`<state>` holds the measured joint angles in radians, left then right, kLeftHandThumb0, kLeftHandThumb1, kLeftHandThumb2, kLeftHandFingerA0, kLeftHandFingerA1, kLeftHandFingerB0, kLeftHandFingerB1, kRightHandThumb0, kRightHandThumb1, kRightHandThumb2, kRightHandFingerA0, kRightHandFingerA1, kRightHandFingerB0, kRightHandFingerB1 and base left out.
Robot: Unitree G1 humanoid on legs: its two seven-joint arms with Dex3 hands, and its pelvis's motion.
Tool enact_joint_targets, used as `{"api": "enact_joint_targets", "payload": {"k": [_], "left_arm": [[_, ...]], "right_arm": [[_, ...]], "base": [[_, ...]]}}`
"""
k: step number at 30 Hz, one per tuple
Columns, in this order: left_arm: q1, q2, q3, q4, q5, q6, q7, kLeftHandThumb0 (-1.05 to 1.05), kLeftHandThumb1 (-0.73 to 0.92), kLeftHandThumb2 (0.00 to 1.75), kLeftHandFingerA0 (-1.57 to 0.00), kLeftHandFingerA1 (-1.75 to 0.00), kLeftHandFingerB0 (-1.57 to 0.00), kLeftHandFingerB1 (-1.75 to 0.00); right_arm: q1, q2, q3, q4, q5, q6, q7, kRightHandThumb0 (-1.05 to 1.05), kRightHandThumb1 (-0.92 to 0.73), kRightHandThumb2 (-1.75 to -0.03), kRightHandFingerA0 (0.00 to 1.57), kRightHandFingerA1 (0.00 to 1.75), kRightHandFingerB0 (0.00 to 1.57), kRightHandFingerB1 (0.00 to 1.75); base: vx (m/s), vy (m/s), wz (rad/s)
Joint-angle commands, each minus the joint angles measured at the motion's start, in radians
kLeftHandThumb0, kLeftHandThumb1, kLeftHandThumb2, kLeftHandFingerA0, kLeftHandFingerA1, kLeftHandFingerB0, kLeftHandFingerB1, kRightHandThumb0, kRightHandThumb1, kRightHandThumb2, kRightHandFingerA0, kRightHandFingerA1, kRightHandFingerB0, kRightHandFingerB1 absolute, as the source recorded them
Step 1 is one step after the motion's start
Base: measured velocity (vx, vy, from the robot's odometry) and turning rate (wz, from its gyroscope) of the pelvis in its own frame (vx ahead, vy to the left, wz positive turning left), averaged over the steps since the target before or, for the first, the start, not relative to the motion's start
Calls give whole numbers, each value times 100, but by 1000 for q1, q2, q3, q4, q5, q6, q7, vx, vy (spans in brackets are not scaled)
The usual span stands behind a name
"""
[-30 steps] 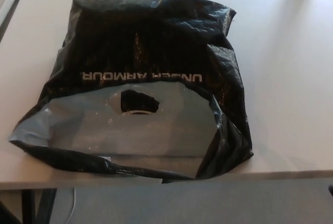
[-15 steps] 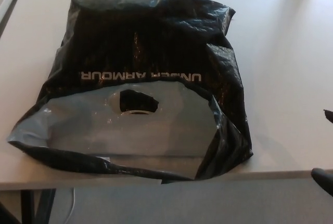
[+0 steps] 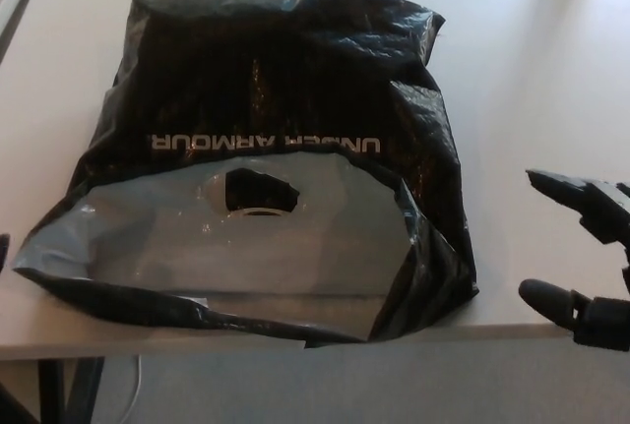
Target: A plastic bag is kept infront of the robot in the middle of the desk and the robot uses both its hands to grab it from the top and lifts it up and then releases it.
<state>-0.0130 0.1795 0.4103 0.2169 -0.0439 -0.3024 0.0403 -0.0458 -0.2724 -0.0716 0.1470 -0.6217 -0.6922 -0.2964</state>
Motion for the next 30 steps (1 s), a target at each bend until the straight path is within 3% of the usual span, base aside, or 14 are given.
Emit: {"api": "enact_joint_targets", "payload": {"k": [1, 4, 5, 6, 7, 16, 17, 18, 22, 30], "left_arm": [[2, 23, -26, 1, 13, 162, 14, -35, 48, 62, -27, -35, -20, -33], [4, 30, -36, 2, 13, 173, 10, -36, 48, 62, -26, -35, -19, -33], [9, 34, -40, -3, 9, 178, 1, -37, 48, 63, -26, -35, -19, -33], [13, 37, -43, -7, 7, 184, -3, -36, 49, 63, -26, -35, -19, -33], [15, 40, -44, -11, 6, 190, -4, -32, 51, 62, -27, -34, -20, -33], [9, 87, -41, -11, -22, 244, -33, -24, 58, 61, -30, -33, -25, -31], [11, 88, -42, -14, -18, 245, -28, -15, 42, 86, -22, -50, -14, -46], [14, 89, -44, -17, -9, 246, -20, -15, 42, 86, -22, -50, -14, -46], [12, 87, -43, -24, -23, 262, -29, -11, 44, 88, -23, -51, -15, -47], [34, 94, -55, -45, -6, 289, -37, -9, 45, 89, -23, -51, -14, -47]], "right_arm": [[-106, -27, 75, 43, -137, 118, -15, -67, -46, -76, 40, 45, 29, 41], [-158, -30, 117, 67, -140, 146, 4, -69, -46, -76, 39, 44, 26, 40], [-186, -26, 141, 78, -145, 166, 28, -64, -52, -57, 43, 34, 27, 30], [-203, -26, 159, 86, -145, 179, 42, -68, -45, -76, 37, 44, 21, 39], [-217, -27, 175, 95, -145, 188, 51, -65, -53, -57, 43, 34, 26, 30], [-391, 5, 266, 236, -123, 265, 58, -61, -49, -56, 54, 40, 31, 31], [-400, 3, 275, 248, -124, 258, 48, -63, -49, -56, 54, 40, 31, 31], [-409, 1, 286, 263, -126, 248, 35, -63, -49, -56, 54, 40, 31, 31], [-402, 4, 309, 257, -109, 250, 38, -65, -48, -56, 48, 39, 30, 31], [-299, -35, 306, 166, -77, 243, 68, -62, -46, -55, 50, 42, 30, 31]], "base": [[0, 0, 0], [0, 0, 0], [0, 0, 0], [0, 0, 0], [0, 0, 0], [0, 0, 0], [0, 0, 0], [0, 0, 0], [0, 0, 0], [0, 0, 0]]}}
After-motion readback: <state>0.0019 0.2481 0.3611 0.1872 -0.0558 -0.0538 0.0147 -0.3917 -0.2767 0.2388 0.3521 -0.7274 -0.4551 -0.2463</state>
